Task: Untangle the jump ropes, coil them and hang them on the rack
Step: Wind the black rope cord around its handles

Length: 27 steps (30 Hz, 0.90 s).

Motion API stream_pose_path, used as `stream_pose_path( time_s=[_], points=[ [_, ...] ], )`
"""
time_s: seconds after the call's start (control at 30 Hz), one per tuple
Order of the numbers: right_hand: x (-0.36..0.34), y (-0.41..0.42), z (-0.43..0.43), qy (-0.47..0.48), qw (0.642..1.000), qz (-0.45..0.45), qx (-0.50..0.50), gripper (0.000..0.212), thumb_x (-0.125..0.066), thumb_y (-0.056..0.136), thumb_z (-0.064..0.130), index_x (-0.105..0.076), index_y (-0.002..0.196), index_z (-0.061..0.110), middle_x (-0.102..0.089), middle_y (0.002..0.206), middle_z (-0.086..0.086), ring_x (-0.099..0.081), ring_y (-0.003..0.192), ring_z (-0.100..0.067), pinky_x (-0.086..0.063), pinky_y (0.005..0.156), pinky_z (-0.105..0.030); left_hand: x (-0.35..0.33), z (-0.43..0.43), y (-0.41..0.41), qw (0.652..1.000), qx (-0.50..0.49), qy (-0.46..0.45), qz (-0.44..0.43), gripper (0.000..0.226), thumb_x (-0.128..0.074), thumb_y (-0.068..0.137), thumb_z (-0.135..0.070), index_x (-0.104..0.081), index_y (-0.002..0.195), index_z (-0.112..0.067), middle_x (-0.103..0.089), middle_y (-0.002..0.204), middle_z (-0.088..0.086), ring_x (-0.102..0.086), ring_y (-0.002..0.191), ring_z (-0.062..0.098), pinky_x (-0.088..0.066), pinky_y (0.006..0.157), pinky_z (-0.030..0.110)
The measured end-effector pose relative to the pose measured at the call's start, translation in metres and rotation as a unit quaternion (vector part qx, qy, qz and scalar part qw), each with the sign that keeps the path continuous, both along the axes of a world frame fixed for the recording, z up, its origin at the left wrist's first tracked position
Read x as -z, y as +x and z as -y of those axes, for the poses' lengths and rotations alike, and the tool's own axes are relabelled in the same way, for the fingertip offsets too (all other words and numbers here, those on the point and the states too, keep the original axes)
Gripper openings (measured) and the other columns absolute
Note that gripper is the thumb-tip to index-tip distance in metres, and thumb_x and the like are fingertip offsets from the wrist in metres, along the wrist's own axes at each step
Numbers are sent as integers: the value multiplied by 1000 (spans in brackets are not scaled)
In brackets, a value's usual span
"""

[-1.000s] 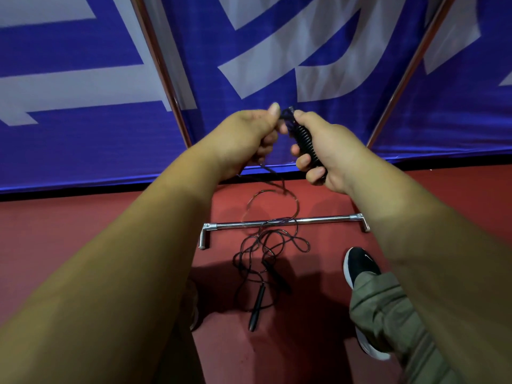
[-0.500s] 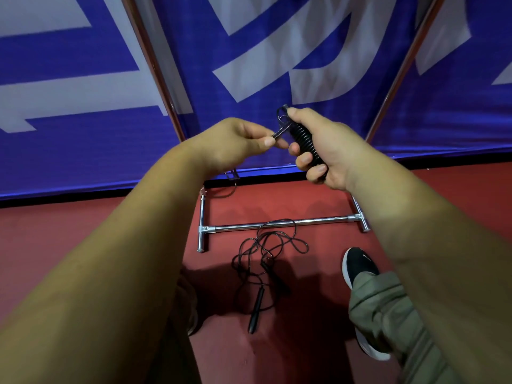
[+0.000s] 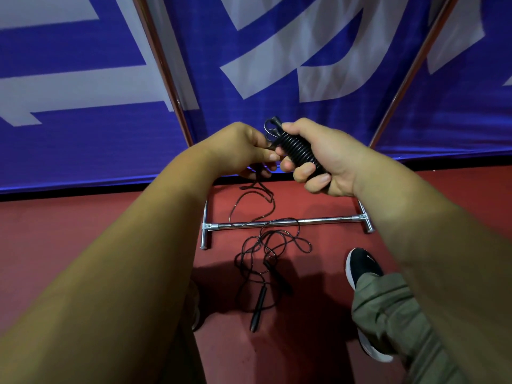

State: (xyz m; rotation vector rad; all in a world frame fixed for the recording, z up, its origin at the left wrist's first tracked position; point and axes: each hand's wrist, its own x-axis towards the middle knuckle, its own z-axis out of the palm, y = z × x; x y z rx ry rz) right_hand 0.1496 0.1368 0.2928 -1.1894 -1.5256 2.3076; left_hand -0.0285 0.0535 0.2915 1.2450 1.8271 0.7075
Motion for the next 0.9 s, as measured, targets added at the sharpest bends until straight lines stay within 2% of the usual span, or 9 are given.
stream_pose_path(
  time_s=[0.17,0.3,0.37,0.43,0.53,0.63,0.7,0.77,0.9],
  points=[
    [0,4,1,-42,997,-17,-66,44,-54,101,55,-67,100,13,-60,77,-2,-31,45,-3,-12,38,-14,-4,6,-5,999,13,18,35,4,-78,93,-14,-80,91,-16,-80,94,10,-76,89,18,-64,90,44],
    [-2,6,2,-55,994,-22,-87,48,-53,102,54,-71,108,10,-63,79,-4,-32,43,-3,-11,39,-15,-7,9,-9,998,38,33,48,27,-71,92,4,-78,81,-20,-76,88,6,-73,90,18,-58,102,47],
    [-5,6,1,-42,995,-22,-84,49,-53,102,53,-72,109,9,-63,78,-5,-33,44,-3,-13,38,-15,-12,10,-12,995,63,47,54,36,-65,88,14,-77,102,-16,-74,98,7,-69,98,17,-55,108,42],
    [-7,5,-1,-27,997,-23,-64,48,-54,103,52,-71,110,8,-63,78,-5,-34,46,-4,-15,37,-16,-17,9,-14,991,70,56,100,56,-55,80,19,-68,126,-8,-74,111,12,-66,108,18,-50,100,34],
    [-4,5,-5,-9,999,-20,-23,43,-57,103,50,-69,106,9,-62,79,-6,-36,48,-6,-19,35,-16,-24,6,-17,980,29,69,183,58,-53,76,5,-68,130,-7,-74,121,19,-68,113,20,-42,106,37],
    [-1,4,-5,-1,1000,-21,-8,41,-58,103,49,-67,107,9,-63,80,-7,-39,49,-8,-22,36,-17,-24,2,-16,987,8,98,124,29,-68,100,-18,-73,129,-19,-78,116,8,-72,103,14,-53,108,34],
    [-1,3,-3,-4,1000,-24,-7,40,-58,104,49,-65,109,10,-63,80,-6,-40,51,-8,-23,39,-18,-20,2,-13,990,8,111,83,30,-70,101,-27,-73,130,-21,-79,114,9,-74,107,20,-57,105,39],
    [-1,1,-1,-18,999,-31,-12,37,-59,104,49,-63,110,13,-63,80,-6,-41,53,-9,-25,40,-20,-16,0,-10,989,-10,133,65,31,-71,101,-23,-73,131,-19,-80,110,7,-76,108,24,-59,101,44],
    [3,-1,1,-64,996,-51,-42,39,-55,105,52,-59,116,15,-54,75,1,-38,52,-8,-36,47,-22,-17,0,-8,988,-2,152,-1,26,-67,103,-14,-75,128,-18,-81,100,3,-77,96,16,-62,93,38]
  ],
)
